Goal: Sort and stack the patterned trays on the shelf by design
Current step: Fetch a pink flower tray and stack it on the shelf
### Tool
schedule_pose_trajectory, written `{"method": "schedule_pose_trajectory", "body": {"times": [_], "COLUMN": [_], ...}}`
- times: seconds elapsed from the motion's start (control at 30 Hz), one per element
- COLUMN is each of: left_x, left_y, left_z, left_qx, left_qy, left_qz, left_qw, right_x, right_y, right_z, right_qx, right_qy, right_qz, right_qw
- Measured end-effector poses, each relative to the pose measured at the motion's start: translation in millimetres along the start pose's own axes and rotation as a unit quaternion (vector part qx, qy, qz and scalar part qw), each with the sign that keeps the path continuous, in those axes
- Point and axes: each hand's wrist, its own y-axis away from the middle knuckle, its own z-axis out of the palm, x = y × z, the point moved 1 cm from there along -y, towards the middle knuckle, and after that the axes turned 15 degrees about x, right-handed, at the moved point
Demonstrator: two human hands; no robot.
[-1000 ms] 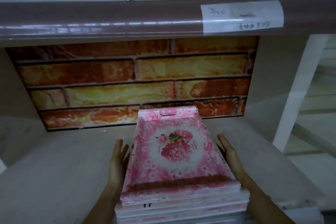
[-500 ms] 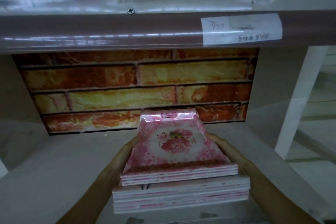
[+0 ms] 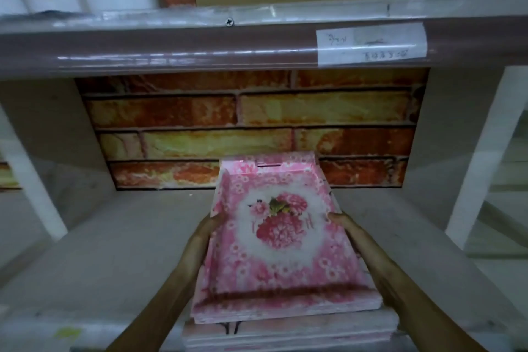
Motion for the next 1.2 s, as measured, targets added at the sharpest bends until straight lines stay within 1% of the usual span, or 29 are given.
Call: {"method": "schedule_pose_trajectory", "body": {"times": [0.07,0.23,0.37,0.4,0.57,0.7,0.97,1.03,1.2], "left_x": [-1,5,16,20,35,48,73,79,85], "left_y": [2,20,52,62,108,150,224,238,256], "left_z": [-16,-62,-106,-119,-189,-257,-397,-425,-487], "left_qx": [0.006,0.041,0.064,0.074,0.123,0.17,0.255,0.266,0.31], "left_qy": [0.016,0.036,0.038,0.043,0.035,0.009,-0.025,-0.027,-0.014], "left_qz": [0.018,0.059,0.089,0.094,0.135,0.174,0.196,0.197,0.194], "left_qw": [1.0,0.997,0.993,0.992,0.982,0.97,0.947,0.943,0.931], "right_x": [5,9,15,16,18,32,58,62,66], "right_y": [-12,-1,23,31,85,138,216,232,262], "right_z": [9,35,73,84,147,197,324,351,413], "right_qx": [-0.01,-0.037,-0.083,-0.082,-0.113,-0.136,-0.203,-0.213,-0.275], "right_qy": [-0.012,-0.043,-0.057,-0.056,-0.04,-0.004,-0.009,-0.008,-0.023], "right_qz": [-0.045,-0.078,-0.082,-0.082,-0.08,-0.06,-0.046,-0.054,-0.07], "right_qw": [0.999,0.995,0.992,0.992,0.99,0.989,0.978,0.976,0.959]}}
